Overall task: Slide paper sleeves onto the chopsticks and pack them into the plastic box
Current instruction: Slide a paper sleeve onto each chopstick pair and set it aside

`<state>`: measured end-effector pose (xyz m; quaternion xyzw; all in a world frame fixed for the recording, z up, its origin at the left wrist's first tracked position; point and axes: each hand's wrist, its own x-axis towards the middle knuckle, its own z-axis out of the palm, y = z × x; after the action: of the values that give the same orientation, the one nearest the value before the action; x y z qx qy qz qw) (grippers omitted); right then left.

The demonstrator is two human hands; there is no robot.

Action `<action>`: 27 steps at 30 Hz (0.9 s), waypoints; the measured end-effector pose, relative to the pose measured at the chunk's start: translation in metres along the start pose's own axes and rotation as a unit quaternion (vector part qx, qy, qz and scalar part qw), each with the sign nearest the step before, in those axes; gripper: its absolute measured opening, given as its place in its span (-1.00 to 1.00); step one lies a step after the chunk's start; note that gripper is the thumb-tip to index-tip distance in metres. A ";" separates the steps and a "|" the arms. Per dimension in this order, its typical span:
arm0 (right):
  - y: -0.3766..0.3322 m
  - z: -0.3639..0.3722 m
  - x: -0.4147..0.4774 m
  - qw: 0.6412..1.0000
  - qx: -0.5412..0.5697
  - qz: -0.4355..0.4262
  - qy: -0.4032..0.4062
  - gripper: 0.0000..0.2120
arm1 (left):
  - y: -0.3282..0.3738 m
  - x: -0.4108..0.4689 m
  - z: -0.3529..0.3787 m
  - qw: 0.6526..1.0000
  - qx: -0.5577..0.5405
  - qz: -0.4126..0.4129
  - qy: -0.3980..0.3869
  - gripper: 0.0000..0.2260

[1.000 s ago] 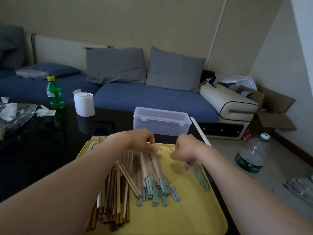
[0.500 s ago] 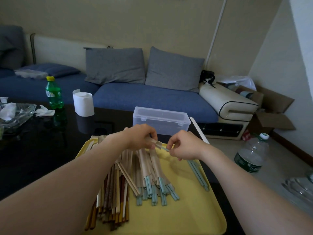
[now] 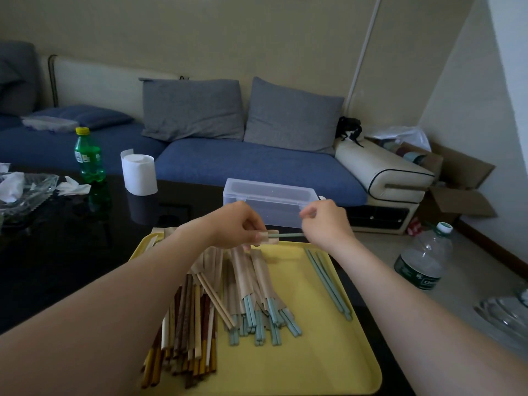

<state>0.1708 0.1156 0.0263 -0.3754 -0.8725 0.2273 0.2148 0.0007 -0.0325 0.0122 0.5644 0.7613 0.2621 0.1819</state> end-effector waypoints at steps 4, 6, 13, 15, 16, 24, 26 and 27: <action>0.005 -0.002 -0.001 0.994 -0.004 0.095 -0.049 -0.70 | 0.001 0.001 0.003 1.000 -0.008 0.009 0.013 -0.91; 0.001 0.005 -0.002 0.990 0.023 0.096 -0.101 -0.56 | 0.005 0.004 0.005 1.000 -0.010 0.013 0.005 -0.89; 0.004 0.006 0.002 0.993 0.016 0.048 -0.104 -0.76 | 0.007 0.009 0.012 1.000 0.013 0.015 -0.021 -0.89; 0.013 0.000 0.000 0.990 -0.112 0.039 -0.071 -0.83 | 0.006 0.009 0.011 0.999 0.014 0.010 -0.032 -0.89; 0.016 -0.002 -0.002 0.982 -0.164 0.051 -0.084 -0.84 | 0.005 0.008 0.010 0.999 0.014 0.008 -0.040 -0.89; 0.012 -0.001 -0.013 0.931 -0.262 0.123 -0.223 -0.68 | 0.005 0.009 0.012 0.998 0.016 0.000 -0.055 -0.92; 0.010 -0.002 -0.014 0.930 -0.254 0.130 -0.231 -0.65 | 0.006 0.009 0.012 0.998 0.015 -0.003 -0.059 -0.91; 0.009 -0.002 -0.014 0.931 -0.248 0.133 -0.234 -0.64 | 0.006 0.009 0.012 0.998 0.016 -0.004 -0.059 -0.91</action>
<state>0.1862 0.1106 0.0203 -0.4657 -0.8687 0.1112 -0.1273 0.0092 -0.0208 0.0064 0.5788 0.7556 0.2154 0.2184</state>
